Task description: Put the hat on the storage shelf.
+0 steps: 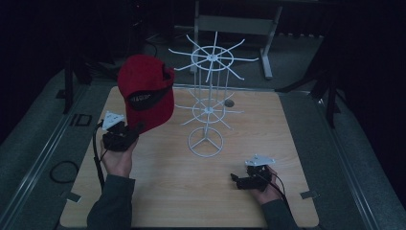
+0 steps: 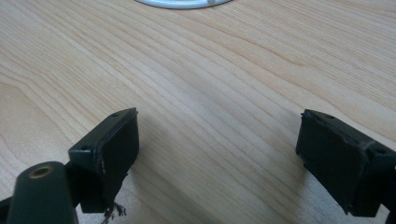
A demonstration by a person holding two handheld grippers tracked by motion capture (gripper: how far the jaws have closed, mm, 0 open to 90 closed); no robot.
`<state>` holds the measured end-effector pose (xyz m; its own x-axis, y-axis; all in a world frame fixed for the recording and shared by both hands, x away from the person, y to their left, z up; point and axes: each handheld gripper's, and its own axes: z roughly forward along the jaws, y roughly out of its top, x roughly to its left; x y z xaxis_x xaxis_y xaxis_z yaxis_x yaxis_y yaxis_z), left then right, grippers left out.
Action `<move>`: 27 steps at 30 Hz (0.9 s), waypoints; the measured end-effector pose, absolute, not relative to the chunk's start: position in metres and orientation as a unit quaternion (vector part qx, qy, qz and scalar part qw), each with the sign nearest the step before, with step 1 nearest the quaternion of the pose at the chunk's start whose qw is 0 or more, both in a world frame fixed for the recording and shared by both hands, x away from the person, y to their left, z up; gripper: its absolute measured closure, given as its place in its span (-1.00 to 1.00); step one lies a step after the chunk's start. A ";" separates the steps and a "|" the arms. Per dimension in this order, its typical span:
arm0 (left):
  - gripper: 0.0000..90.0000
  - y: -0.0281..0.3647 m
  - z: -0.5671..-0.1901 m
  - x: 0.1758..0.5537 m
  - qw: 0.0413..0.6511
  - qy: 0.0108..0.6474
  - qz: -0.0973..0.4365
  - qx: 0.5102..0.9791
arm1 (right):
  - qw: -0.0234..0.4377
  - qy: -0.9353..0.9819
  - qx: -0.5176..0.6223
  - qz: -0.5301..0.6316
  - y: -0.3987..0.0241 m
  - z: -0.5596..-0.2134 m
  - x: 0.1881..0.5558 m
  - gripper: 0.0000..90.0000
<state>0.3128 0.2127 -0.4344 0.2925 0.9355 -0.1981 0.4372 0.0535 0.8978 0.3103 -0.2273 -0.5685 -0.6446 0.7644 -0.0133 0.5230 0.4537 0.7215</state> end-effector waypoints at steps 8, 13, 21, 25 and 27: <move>0.91 0.214 -0.422 0.314 0.500 0.532 0.264 0.630 | 0.170 0.835 0.386 0.353 -0.227 -0.568 0.310 -0.71; 0.91 0.215 -0.415 0.314 0.507 0.529 0.269 0.625 | 0.170 0.835 0.386 0.353 -0.227 -0.568 0.310 -0.71; 0.91 0.215 -0.403 0.316 0.518 0.522 0.276 0.619 | 0.170 0.835 0.387 0.353 -0.227 -0.568 0.310 -0.71; 0.91 0.214 -0.396 0.317 0.522 0.517 0.279 0.618 | 0.170 0.835 0.387 0.353 -0.227 -0.568 0.310 -0.71; 0.91 0.214 -0.393 0.317 0.525 0.517 0.280 0.616 | 0.170 0.835 0.386 0.353 -0.227 -0.568 0.310 -0.71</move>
